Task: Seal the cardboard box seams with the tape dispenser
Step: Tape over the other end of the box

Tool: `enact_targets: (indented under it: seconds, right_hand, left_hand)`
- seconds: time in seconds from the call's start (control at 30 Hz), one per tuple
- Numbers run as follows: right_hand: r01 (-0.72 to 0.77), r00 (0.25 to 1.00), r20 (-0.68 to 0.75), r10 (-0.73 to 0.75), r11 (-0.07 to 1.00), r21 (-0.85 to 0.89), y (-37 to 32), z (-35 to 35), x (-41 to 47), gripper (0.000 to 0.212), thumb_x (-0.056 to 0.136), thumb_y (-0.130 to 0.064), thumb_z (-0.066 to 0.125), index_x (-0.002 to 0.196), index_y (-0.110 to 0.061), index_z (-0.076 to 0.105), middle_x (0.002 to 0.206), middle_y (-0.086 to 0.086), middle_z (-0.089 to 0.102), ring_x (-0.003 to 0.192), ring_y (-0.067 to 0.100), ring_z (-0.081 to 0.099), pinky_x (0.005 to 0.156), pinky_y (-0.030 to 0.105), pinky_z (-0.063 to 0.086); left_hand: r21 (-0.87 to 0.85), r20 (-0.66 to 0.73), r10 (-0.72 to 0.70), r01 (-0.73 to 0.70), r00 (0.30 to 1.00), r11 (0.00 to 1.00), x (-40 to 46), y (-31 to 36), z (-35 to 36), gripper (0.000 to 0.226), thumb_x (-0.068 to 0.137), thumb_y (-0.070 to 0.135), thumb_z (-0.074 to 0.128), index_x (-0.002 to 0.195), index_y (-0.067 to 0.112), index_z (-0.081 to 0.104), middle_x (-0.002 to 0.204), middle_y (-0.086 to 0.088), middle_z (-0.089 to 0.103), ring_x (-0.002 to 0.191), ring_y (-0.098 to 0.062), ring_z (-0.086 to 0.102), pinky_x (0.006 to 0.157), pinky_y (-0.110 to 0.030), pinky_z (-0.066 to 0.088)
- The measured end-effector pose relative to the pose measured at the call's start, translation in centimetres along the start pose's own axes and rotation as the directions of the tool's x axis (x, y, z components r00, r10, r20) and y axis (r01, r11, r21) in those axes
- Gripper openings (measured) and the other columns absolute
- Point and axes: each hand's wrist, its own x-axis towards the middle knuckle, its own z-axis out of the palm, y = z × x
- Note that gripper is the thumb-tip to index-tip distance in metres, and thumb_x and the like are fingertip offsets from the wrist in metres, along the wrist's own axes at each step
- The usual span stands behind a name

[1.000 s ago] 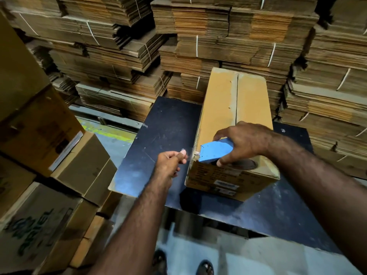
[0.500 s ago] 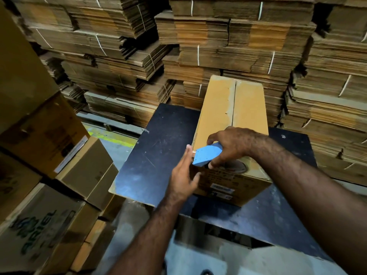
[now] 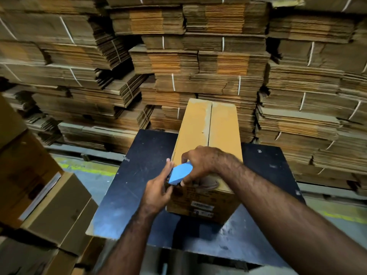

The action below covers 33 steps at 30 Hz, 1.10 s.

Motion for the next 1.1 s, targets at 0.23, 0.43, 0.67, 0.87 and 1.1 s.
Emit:
enact_targets:
  seconds: [0.23,0.43,0.67,0.87,1.1]
  right_hand:
    - [0.047,0.998,-0.041,-0.048,0.999,-0.024,1.2,0.5,-1.9,0.064,0.07,-0.051,0.075,0.126,-0.035,0.047,0.094,-0.007,0.053,0.088,0.017,0.053,0.064,0.031,0.046]
    - [-0.041,0.999,-0.022,0.04,0.999,-0.034,5.6,0.9,-4.3,0.066,0.067,-0.055,0.071,0.127,-0.038,0.049,0.096,-0.009,0.059,0.091,0.016,0.057,0.068,0.031,0.052]
    - [-0.087,0.991,-0.104,0.084,0.996,-0.021,2.8,1.0,-1.6,0.069,0.072,-0.055,0.072,0.134,-0.035,0.05,0.108,-0.003,0.058,0.098,0.018,0.053,0.077,0.04,0.055]
    - [-0.084,0.993,-0.087,0.077,0.993,-0.079,2.5,0.6,-0.8,0.072,0.072,-0.057,0.073,0.136,-0.033,0.05,0.114,-0.002,0.058,0.103,0.018,0.05,0.078,0.038,0.051]
    - [-0.084,0.994,-0.079,0.074,0.987,-0.137,3.1,0.7,0.2,0.078,0.072,-0.059,0.071,0.142,-0.035,0.045,0.123,-0.002,0.058,0.111,0.019,0.049,0.072,0.035,0.043]
  left_hand:
    - [0.104,-0.016,-0.036,0.037,0.999,0.994,0.5,-0.8,0.0,0.075,0.09,0.012,0.069,0.154,0.019,0.031,0.136,-0.003,0.062,0.111,-0.034,0.065,0.079,-0.028,0.052]
    - [0.143,0.04,0.132,-0.136,0.99,0.98,1.6,-2.6,0.1,0.055,0.096,0.046,0.053,0.145,0.022,0.05,0.149,0.006,0.046,0.134,-0.026,0.045,0.103,-0.034,0.044]
    - [0.214,0.152,0.145,-0.176,0.978,0.961,4.2,-4.7,-2.6,0.054,0.098,0.029,0.043,0.15,0.013,0.041,0.154,0.003,0.033,0.142,-0.027,0.039,0.119,-0.03,0.024]
    - [0.053,0.078,0.059,-0.063,0.995,0.997,2.5,-2.1,-1.6,0.064,0.097,0.03,0.035,0.157,0.014,0.025,0.166,0.004,0.016,0.153,-0.008,0.008,0.124,-0.03,0.007]
    - [0.042,0.116,-0.395,0.393,0.911,0.919,6.2,0.1,-0.5,0.061,0.108,0.038,0.03,0.16,0.013,0.01,0.147,-0.019,0.049,0.134,-0.039,0.045,0.104,-0.039,0.038]
